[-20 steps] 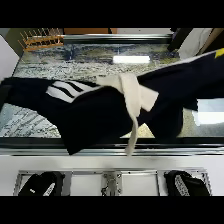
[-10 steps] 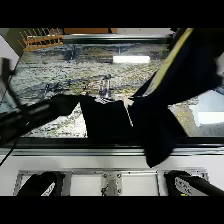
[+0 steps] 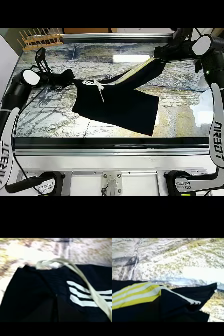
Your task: Fold the clothes and pants, and hang the long-sleeved shirts on hangers.
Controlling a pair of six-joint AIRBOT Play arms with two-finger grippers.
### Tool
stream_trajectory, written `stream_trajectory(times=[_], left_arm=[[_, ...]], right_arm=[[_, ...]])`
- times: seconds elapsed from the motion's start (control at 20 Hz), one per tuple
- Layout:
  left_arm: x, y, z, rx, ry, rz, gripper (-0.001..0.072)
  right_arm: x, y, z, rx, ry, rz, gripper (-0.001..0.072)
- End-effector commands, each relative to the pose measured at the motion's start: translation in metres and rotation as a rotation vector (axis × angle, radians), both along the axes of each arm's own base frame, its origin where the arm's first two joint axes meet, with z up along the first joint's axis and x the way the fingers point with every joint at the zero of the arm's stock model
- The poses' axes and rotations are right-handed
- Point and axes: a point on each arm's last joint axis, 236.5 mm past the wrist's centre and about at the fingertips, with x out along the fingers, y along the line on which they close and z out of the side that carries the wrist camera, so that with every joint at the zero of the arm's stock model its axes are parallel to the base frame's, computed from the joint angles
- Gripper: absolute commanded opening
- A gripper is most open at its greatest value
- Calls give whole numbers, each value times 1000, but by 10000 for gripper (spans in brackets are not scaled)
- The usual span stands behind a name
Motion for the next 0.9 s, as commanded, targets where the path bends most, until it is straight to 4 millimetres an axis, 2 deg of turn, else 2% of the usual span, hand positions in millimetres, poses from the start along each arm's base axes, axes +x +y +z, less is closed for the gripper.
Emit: stream_trajectory(times=[0.0,0.1,0.15,0.45,0.55,0.6,0.7,0.85], left_arm=[[13,36,-18,40,48,-4,8],[1,40,-28,82,49,-47,7],[-6,40,-40,97,67,-67,8],[-31,50,-133,118,166,-16,8],[-41,50,-156,108,210,-4,8],[-44,48,-163,92,220,9,7],[-46,49,-169,78,217,34,8],[-48,49,-172,82,222,34,8]], right_arm=[[-37,2,-6,-49,78,46,0],[-64,5,-25,-61,139,63,0],[-79,7,-44,-71,180,69,-1],[-173,20,-197,-79,367,60,0],[-203,23,-235,-77,437,54,0],[-216,24,-249,-84,469,60,1],[-230,25,-266,-94,508,68,1],[-233,35,-267,-37,532,55,13]])
